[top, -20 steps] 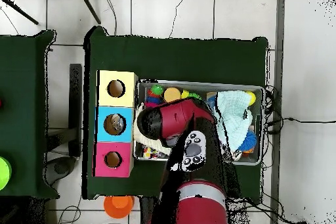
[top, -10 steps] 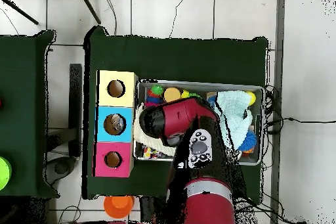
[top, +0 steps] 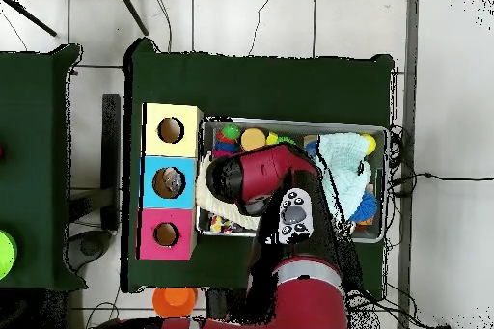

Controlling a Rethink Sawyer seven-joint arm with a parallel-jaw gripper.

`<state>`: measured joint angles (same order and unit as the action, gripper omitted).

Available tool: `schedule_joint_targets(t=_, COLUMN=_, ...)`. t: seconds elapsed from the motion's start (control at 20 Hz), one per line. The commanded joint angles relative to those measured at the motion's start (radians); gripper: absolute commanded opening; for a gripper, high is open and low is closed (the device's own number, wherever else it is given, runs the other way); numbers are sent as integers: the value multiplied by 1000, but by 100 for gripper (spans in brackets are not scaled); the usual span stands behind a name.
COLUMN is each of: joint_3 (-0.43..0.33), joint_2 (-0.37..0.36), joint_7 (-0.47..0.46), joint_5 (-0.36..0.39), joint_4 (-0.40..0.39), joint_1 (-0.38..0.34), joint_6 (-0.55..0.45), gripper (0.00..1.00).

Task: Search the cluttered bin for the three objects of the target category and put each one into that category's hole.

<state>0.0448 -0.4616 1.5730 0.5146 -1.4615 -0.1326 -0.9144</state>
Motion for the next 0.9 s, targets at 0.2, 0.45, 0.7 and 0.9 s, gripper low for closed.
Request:
schedule_joint_targets(t=0.2, joint_3=-103, joint_2=47, joint_7=-75, joint_5=-1, joint_4=-43, joint_1=-15, joint_6=-57, gripper=0)
schedule_joint_targets(t=0.45, joint_3=-100, joint_2=42, joint_7=-63, joint_5=4, joint_4=-47, joint_1=-9, joint_6=-37, gripper=0)
schedule_joint_targets(t=0.7, joint_3=-95, joint_2=-12, joint_7=-28, joint_5=38, joint_4=-93, joint_1=-13, joint_6=126, gripper=0)
schedule_joint_targets(t=0.9, joint_3=-119, joint_2=-123, joint_7=-76, joint_5=10, joint_4=-186, joint_1=-40, joint_6=137, gripper=0)
